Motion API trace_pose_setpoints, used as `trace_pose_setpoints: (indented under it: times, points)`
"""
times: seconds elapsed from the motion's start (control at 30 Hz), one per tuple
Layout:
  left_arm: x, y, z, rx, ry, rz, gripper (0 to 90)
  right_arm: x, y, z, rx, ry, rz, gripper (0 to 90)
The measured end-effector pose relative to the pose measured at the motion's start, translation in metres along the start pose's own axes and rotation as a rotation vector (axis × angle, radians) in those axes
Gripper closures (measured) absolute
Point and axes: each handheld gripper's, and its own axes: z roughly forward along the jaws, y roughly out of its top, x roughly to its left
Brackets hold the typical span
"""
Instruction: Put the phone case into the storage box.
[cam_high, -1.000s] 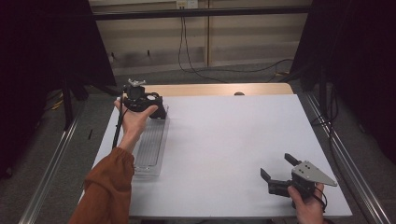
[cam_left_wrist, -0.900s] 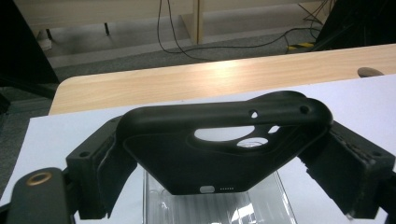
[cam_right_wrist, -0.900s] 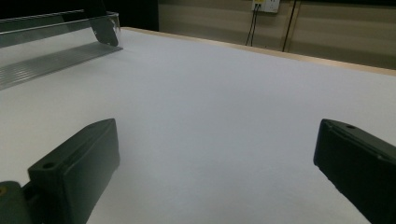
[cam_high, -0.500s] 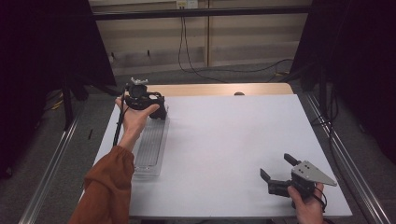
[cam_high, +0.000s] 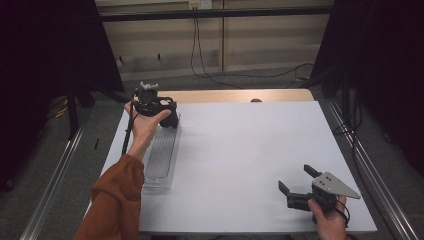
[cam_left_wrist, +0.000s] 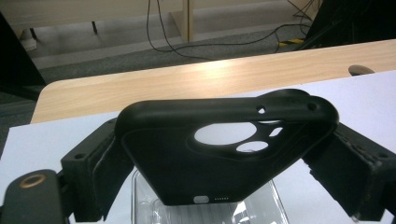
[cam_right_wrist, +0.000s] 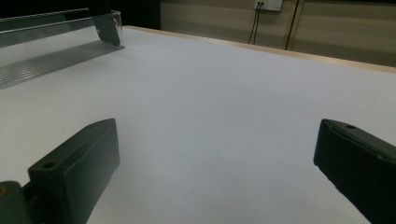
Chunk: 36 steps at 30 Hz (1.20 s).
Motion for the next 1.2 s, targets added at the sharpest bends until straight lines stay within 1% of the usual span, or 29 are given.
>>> trace_pose_setpoints:
  times: [0.07, 0.1, 0.27, 0.4, 0.47, 0.67, 0.73, 0.8, 0.9, 1.03, 1.1, 1.13, 1.2]
  points:
    - [0.001, 0.000, 0.001, -0.003, -0.008, -0.008, 10.8, 0.000, 0.000, 0.000, 0.001, 0.002, -0.001, 0.0]
    - [0.001, 0.000, 0.002, 0.000, -0.014, -0.005, 10.5, 0.000, 0.000, 0.000, 0.001, 0.002, 0.000, 0.0]
    - [0.000, 0.000, 0.004, -0.009, -0.009, -0.008, 9.7, 0.000, 0.000, 0.000, 0.002, 0.001, 0.001, 0.0]
    - [0.001, 0.001, 0.005, -0.011, -0.006, -0.002, 9.6, 0.000, 0.000, 0.000, 0.002, 0.003, 0.000, 0.0]
    - [0.001, 0.001, 0.006, -0.015, -0.011, -0.010, 9.5, 0.000, 0.000, 0.001, 0.003, 0.004, -0.001, 0.0]
    - [0.001, 0.002, 0.007, -0.022, -0.003, 0.018, 8.2, 0.000, -0.001, 0.001, 0.003, 0.004, 0.000, 0.0]
    - [0.000, 0.002, 0.007, -0.024, -0.009, 0.015, 6.9, 0.000, -0.001, 0.001, 0.003, 0.005, 0.001, 0.0]
    - [-0.001, 0.002, 0.008, -0.032, -0.004, 0.017, 6.7, 0.000, -0.001, 0.001, 0.003, 0.004, 0.000, 0.0]
    - [0.000, 0.002, 0.009, -0.041, -0.005, 0.032, 6.0, 0.000, -0.001, 0.000, 0.002, 0.005, 0.000, 0.0]
    - [0.001, 0.002, 0.012, -0.054, -0.008, 0.031, 5.4, 0.000, -0.001, 0.000, 0.003, 0.006, 0.003, 0.0]
    - [0.001, 0.002, 0.014, -0.066, -0.011, 0.016, 6.0, 0.000, -0.001, 0.000, 0.004, 0.006, 0.003, 0.0]
    - [0.002, 0.003, 0.014, -0.067, -0.013, 0.027, 6.8, 0.000, -0.001, 0.000, 0.004, 0.006, 0.004, 0.0]
    - [0.000, 0.005, 0.016, -0.072, -0.019, 0.036, 8.9, 0.000, -0.001, 0.000, 0.003, 0.008, 0.003, 0.0]
